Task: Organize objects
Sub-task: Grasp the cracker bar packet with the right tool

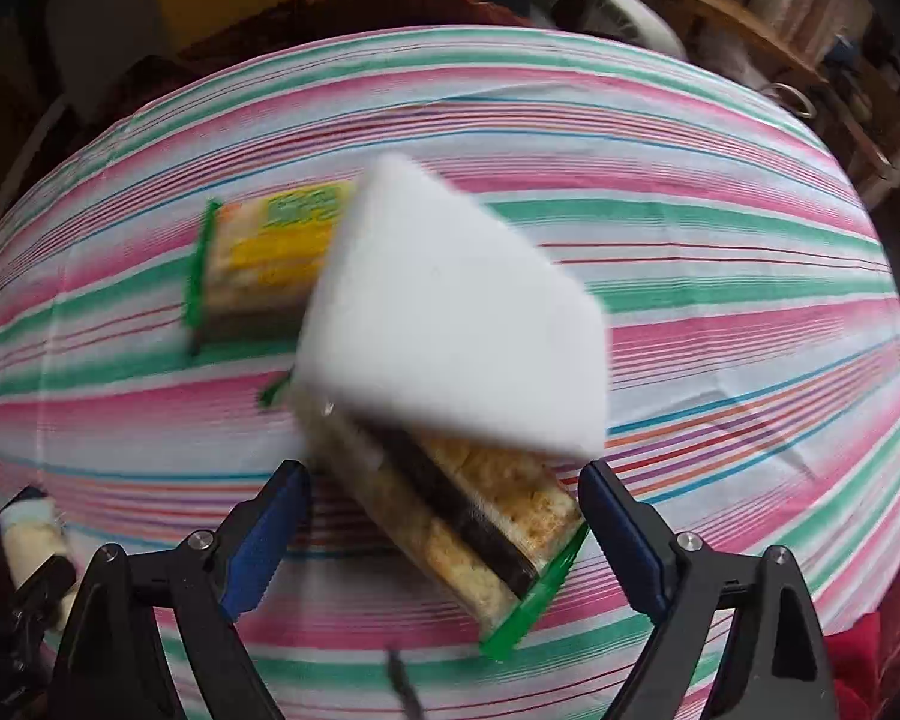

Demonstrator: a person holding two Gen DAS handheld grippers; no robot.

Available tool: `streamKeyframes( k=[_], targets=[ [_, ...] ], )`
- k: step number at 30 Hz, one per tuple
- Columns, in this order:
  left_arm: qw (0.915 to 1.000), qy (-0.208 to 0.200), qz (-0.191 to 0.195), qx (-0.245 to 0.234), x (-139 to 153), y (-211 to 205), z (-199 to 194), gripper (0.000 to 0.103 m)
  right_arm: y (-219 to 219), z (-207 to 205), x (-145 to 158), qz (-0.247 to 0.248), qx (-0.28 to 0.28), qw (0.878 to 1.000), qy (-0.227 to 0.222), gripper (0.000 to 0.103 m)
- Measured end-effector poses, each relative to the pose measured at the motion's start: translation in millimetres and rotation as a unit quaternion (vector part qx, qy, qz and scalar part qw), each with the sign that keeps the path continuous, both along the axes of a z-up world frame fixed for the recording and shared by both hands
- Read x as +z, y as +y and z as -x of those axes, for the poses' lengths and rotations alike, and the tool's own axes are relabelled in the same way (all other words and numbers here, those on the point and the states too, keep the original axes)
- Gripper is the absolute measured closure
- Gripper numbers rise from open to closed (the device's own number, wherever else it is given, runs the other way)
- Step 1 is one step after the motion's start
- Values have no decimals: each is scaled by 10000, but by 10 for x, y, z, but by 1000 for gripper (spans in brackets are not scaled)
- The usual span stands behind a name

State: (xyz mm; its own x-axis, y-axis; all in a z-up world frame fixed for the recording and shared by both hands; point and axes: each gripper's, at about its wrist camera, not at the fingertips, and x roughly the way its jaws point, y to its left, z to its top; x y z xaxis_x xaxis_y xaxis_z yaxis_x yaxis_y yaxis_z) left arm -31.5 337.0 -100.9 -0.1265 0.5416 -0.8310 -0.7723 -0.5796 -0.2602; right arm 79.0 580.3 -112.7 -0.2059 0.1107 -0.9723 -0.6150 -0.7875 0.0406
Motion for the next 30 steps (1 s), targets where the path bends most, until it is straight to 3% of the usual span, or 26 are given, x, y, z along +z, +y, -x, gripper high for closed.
streamKeyframes(
  k=[2,5,8,11,17,23,25,28,30],
  targets=[
    [10000,39,-10,9,3,-12,-18,42,-199,33,2,424,413,9981,149,18],
    [10000,42,-9,32,4,-16,-33,42,-498,128,34,369,886,9954,44,18],
    [10000,35,13,26,9,-56,-59,42,-656,165,90,416,1021,9937,202,17],
    [10000,9,-13,33,8,-111,-69,42,-635,125,98,145,633,9977,174,17],
    [9999,83,-35,94,-12,-118,-105,40,-302,-37,34,240,-671,9967,398,17],
    [9995,244,-123,132,-37,-116,-142,39,-300,-21,-34,-201,-650,9976,139,17],
    [9991,343,-143,183,-45,-116,-167,38,-329,-30,-20,-274,-548,9980,157,26],
    [9984,514,-137,208,-54,-95,-219,37,-375,-73,40,-368,-374,9983,269,56],
    [9977,632,-158,188,-58,-79,-246,37,-438,-102,64,-310,-175,9988,329,57]
  ],
)
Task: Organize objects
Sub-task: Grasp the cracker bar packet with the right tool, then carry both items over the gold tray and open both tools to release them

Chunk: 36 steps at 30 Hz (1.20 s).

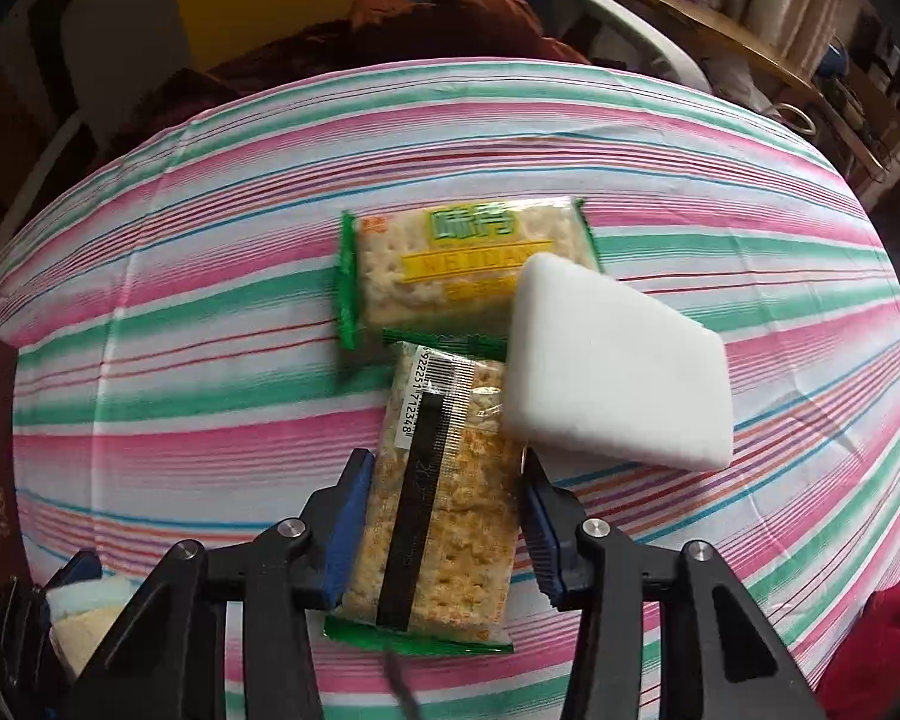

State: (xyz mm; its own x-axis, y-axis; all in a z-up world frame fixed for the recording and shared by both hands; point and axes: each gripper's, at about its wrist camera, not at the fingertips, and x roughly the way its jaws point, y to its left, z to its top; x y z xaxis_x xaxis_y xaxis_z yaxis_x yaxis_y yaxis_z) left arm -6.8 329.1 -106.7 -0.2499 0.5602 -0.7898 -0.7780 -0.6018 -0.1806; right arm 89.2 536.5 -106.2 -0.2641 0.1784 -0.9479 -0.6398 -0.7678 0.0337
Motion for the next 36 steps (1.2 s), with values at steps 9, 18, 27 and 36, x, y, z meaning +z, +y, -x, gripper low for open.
streamKeyframes(
  k=[9,18,27,36],
  targets=[
    [9993,343,-144,13,-55,15,-66,37,-352,105,-7,172,1173,9929,61,56],
    [9989,431,-190,10,-71,29,-76,37,-388,-49,-3,38,1278,9918,7,55],
    [9984,531,-171,3,-64,29,-81,40,-368,-81,48,-154,1435,9895,-1,57],
    [9977,668,-57,96,44,31,-176,46,-323,-232,114,-251,1569,9872,144,57]
  ],
)
